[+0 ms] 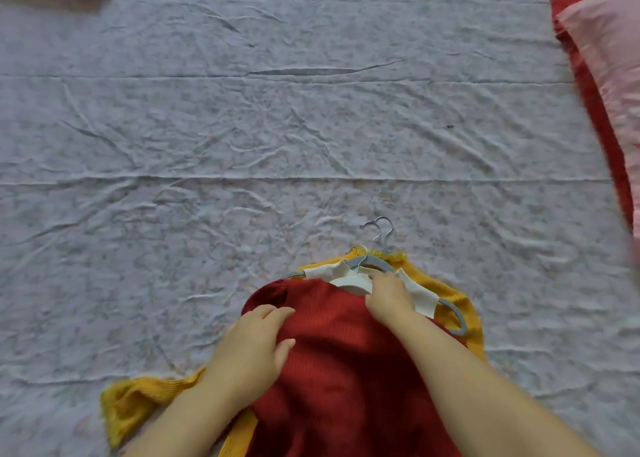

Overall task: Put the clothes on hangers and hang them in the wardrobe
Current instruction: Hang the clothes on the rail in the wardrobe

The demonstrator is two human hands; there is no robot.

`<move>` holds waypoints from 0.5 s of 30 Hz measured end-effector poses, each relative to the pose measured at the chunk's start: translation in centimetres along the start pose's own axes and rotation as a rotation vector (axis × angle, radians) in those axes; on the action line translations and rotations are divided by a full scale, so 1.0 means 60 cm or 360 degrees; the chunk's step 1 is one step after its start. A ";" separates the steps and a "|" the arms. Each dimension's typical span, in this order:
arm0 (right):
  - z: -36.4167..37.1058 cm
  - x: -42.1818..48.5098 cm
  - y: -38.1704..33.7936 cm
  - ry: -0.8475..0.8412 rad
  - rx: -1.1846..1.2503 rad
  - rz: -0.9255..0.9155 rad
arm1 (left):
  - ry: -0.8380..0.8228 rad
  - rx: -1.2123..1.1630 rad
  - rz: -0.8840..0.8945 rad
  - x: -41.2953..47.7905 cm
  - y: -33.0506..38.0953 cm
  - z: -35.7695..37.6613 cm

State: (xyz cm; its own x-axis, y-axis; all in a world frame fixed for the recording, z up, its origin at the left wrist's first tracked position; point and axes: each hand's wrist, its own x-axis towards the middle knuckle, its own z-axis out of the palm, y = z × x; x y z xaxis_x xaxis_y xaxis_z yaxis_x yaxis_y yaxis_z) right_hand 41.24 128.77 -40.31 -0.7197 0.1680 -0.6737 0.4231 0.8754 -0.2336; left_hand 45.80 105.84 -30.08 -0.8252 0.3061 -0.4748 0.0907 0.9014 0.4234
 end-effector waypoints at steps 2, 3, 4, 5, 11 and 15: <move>0.018 0.027 0.004 0.0002 -0.0014 0.0036 | -0.0016 0.0017 -0.0014 0.016 -0.005 0.006; 0.027 0.036 0.005 0.0010 -0.0007 0.0060 | -0.0022 0.0018 -0.0026 0.023 -0.008 0.008; 0.035 0.043 0.006 0.0032 -0.0005 0.0087 | -0.0020 0.0012 -0.0042 0.027 -0.012 0.009; 0.041 0.047 0.007 0.0069 -0.0019 0.0103 | -0.0012 -0.0002 -0.0061 0.031 -0.015 0.009; 0.044 0.051 0.009 0.0155 -0.0223 0.0036 | 0.0036 -0.0074 -0.0107 0.011 -0.019 0.004; 0.038 0.035 0.010 0.0127 -0.0081 -0.0046 | 0.0080 -0.0085 -0.0114 -0.027 -0.030 0.003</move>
State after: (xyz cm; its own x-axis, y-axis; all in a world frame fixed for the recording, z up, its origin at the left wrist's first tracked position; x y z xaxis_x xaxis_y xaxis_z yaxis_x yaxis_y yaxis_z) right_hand 41.21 128.62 -43.47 -0.7737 0.1762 -0.6086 0.3745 0.9020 -0.2150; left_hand 47.08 103.77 -30.18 -0.8556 0.2246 -0.4664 0.0020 0.9024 0.4308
